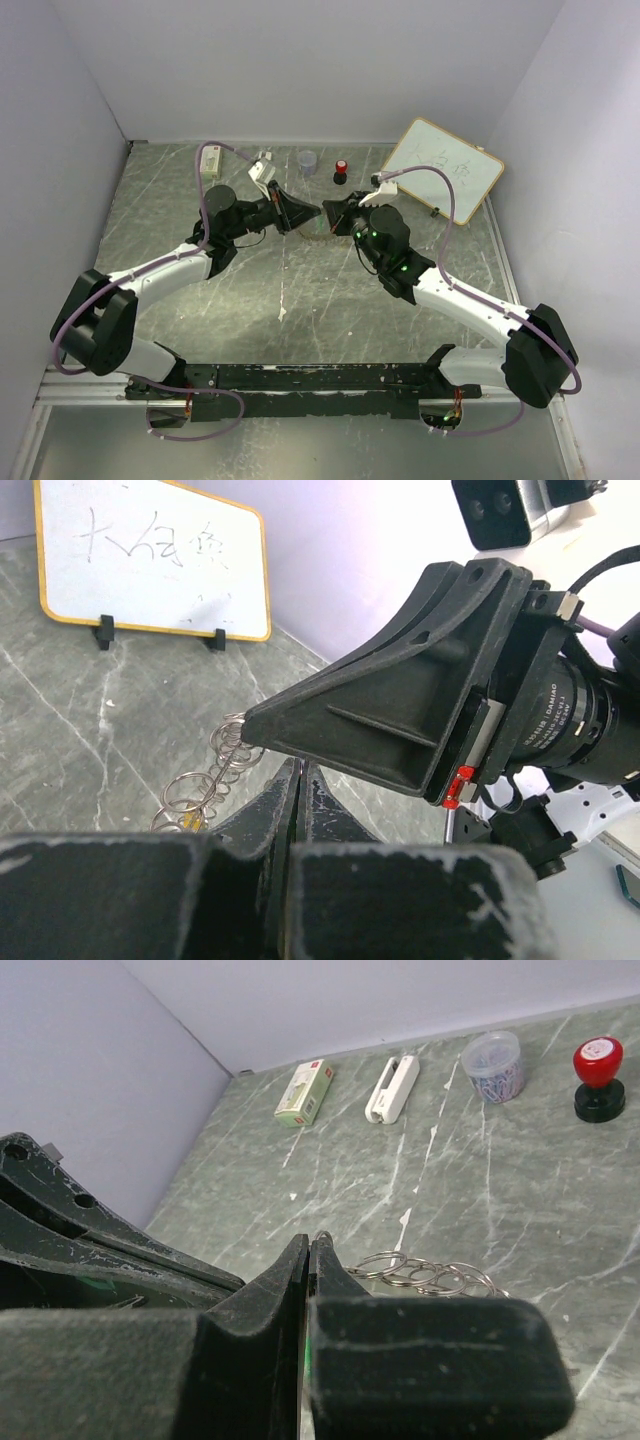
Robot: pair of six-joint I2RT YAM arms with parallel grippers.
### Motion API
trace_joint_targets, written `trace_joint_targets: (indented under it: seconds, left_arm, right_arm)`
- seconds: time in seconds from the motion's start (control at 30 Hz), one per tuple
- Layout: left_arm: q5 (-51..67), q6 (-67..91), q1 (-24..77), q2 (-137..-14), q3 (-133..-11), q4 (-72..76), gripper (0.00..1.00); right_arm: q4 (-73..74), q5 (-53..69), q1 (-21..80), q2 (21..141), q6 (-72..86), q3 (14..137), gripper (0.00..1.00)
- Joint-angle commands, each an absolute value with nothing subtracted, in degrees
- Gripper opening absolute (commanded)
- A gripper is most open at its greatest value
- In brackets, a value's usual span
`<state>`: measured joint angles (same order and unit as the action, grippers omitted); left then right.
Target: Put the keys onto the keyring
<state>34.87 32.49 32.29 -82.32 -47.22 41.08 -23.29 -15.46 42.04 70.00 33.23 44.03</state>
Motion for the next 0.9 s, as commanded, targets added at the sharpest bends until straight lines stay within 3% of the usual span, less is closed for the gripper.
trace_joint_targets:
  seconds: [0.0, 0.87]
  left_arm:
    - [33.45, 34.55, 32.74, -82.55, -46.73, 46.34, 0.07]
    - [27.39, 40.23, 32.81, -83.62, -43.12, 53.89, 0.07]
  right_arm:
    - [-27.64, -16.25, 41.79, 68.6, 37.03, 44.78, 0.0]
    - [-28.8, -17.27, 41.78, 68.21, 39.53, 44.12, 0.0]
